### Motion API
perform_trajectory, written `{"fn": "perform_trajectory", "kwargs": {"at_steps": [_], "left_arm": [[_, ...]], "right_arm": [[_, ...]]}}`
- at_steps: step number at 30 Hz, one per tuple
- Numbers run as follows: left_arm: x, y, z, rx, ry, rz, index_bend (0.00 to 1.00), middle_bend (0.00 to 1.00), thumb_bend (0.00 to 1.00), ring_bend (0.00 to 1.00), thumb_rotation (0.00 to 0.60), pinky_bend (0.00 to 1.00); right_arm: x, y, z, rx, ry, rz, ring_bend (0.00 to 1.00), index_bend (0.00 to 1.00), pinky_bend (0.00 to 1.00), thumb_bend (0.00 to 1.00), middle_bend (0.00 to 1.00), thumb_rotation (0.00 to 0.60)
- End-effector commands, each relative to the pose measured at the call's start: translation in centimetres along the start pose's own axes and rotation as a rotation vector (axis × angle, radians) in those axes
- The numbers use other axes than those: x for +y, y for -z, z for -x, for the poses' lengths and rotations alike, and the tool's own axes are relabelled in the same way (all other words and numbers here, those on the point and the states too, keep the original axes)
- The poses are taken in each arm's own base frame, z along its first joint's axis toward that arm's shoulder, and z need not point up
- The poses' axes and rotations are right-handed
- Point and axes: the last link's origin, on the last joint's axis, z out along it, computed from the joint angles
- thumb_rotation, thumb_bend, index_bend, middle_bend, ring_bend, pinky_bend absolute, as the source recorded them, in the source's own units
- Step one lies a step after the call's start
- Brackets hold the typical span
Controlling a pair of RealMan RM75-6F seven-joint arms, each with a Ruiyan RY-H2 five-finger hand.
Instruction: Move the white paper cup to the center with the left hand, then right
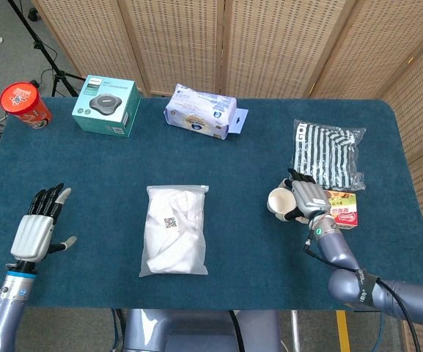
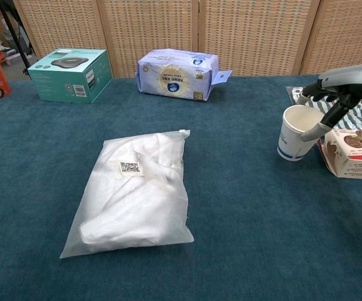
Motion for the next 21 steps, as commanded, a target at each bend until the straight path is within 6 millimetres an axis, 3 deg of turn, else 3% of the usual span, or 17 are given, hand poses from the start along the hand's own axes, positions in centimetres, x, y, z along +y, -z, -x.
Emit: {"fn": "perform_trajectory", "kwargs": {"at_steps": [1, 17, 19, 21], "left_arm": [[0.0, 0.0, 0.0, -0.001, -0.002, -0.003, 0.01, 0.0, 0.14, 0.0, 0.6, 0.0], [0.1, 0.0, 0.3, -0.012, -0.008, -0.001, 0.01, 0.0, 0.14, 0.0, 0.6, 0.0], [0.1, 0.0, 0.2, -0.011, -0.008, -0.001, 0.01, 0.0, 0.14, 0.0, 0.6, 0.0], [0.1, 0.0, 0.2, -0.009, -0.006, -0.001, 0.01, 0.0, 0.14, 0.0, 0.6, 0.0]], "right_arm": [[0.1, -0.9, 0.4, -0.014, 0.011, 0.008, 0.0, 0.35, 0.0, 0.26, 0.0, 0.6], [1.9, -1.5, 0.6, -0.028, -0.002, 0.047, 0.0, 0.35, 0.0, 0.26, 0.0, 0.6], [1.8, -1.4, 0.6, -0.034, -0.001, 0.043, 0.0, 0.31, 0.0, 0.26, 0.0, 0.6], [1.8, -1.3, 0.7, -0.044, 0.001, 0.042, 0.0, 0.21, 0.0, 0.23, 0.0, 0.6]]}}
